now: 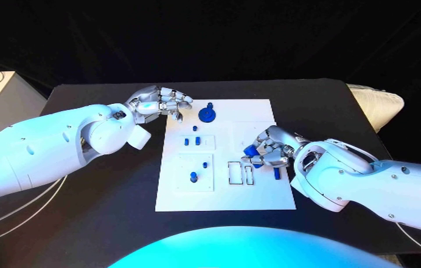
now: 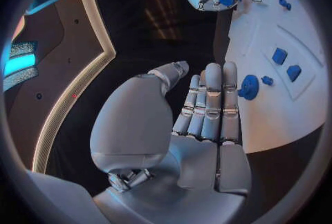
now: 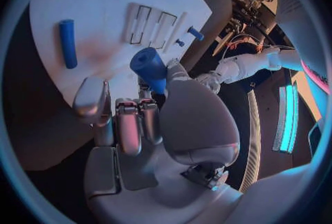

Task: Assemble the parts on the task board

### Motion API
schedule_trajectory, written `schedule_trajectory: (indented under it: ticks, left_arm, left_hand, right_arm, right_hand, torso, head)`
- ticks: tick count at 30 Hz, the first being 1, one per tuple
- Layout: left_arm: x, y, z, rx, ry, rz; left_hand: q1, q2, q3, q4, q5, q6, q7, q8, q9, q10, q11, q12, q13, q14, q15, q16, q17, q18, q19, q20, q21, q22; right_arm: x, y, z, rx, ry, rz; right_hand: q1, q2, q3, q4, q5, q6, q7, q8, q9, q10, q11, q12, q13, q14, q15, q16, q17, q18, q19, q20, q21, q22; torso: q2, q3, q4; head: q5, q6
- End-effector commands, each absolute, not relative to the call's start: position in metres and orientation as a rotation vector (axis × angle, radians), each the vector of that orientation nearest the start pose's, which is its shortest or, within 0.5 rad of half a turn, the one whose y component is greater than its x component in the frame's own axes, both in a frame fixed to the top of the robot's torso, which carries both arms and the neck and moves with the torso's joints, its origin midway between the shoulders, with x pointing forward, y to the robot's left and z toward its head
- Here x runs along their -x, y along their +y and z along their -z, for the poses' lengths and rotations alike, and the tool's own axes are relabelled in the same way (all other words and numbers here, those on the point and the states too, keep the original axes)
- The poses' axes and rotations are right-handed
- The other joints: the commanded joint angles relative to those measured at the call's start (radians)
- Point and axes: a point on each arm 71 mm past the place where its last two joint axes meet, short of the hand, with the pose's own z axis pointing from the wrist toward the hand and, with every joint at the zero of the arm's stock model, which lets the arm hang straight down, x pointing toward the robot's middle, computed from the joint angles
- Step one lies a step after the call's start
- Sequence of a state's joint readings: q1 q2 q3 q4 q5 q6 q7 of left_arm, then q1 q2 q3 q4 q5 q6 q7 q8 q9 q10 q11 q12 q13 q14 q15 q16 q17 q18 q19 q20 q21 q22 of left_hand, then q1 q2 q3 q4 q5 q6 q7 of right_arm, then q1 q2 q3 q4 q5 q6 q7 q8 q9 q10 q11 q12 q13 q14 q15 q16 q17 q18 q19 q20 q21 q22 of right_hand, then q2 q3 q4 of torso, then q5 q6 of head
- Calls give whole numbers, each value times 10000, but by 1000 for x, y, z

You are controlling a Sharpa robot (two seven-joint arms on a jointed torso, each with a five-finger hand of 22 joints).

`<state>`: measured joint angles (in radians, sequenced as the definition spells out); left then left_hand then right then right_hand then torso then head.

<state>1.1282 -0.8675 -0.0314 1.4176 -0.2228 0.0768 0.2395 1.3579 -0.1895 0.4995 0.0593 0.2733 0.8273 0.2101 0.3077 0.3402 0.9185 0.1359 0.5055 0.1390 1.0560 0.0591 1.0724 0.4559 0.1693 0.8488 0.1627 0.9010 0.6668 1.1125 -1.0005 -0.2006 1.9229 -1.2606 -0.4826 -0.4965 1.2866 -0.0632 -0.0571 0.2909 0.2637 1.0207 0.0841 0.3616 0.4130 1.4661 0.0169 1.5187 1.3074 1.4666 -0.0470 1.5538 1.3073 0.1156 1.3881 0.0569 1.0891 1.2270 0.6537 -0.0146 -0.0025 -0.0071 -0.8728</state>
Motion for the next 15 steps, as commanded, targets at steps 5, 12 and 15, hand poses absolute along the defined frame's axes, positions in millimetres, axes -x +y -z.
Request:
schedule_trajectory:
  ticks: [5,12,15]
  left_arm:
    - [-479,226,225,9273,18511,16205]
    - [-479,225,225,9275,18546,16199]
    - [-479,226,225,9279,18558,16193]
  left_hand:
    - [33,75,-29,56,-9,-53,8,47,8,-43,33,46,-13,-14,47,-49,-16,140,80,-9,-44,-12]
    - [33,75,-29,56,-9,-53,8,47,8,-43,33,46,-13,-14,47,-49,-16,140,80,-9,-44,-12]
    - [22,79,-34,74,-8,-63,10,55,6,-50,35,45,-17,-16,50,-50,-17,140,81,-7,-52,-17]
  right_arm:
    - [-362,-178,258,-2281,21714,-5926]
    - [-361,-169,264,-1727,22332,-5556]
    - [-361,-166,264,-1542,22290,-5423]
  right_hand:
    - [-682,315,-98,26,-120,222,-60,44,-43,645,-126,-108,2087,902,-114,-54,2034,-195,94,-56,46,93]
    - [-1240,620,-476,30,-463,444,-156,161,-47,727,-213,-44,2168,942,-185,4,2200,-230,197,-120,186,237]
    - [-1330,677,-566,27,-538,477,-174,189,-45,760,-232,1,2210,961,-200,36,2282,-246,236,-135,265,302]
  torso:
    - [27,-7,26]
    - [53,-2,51]
    - [62,-2,54]
  head:
    - [-41,2]
    - [-56,2]
    - [-62,2]
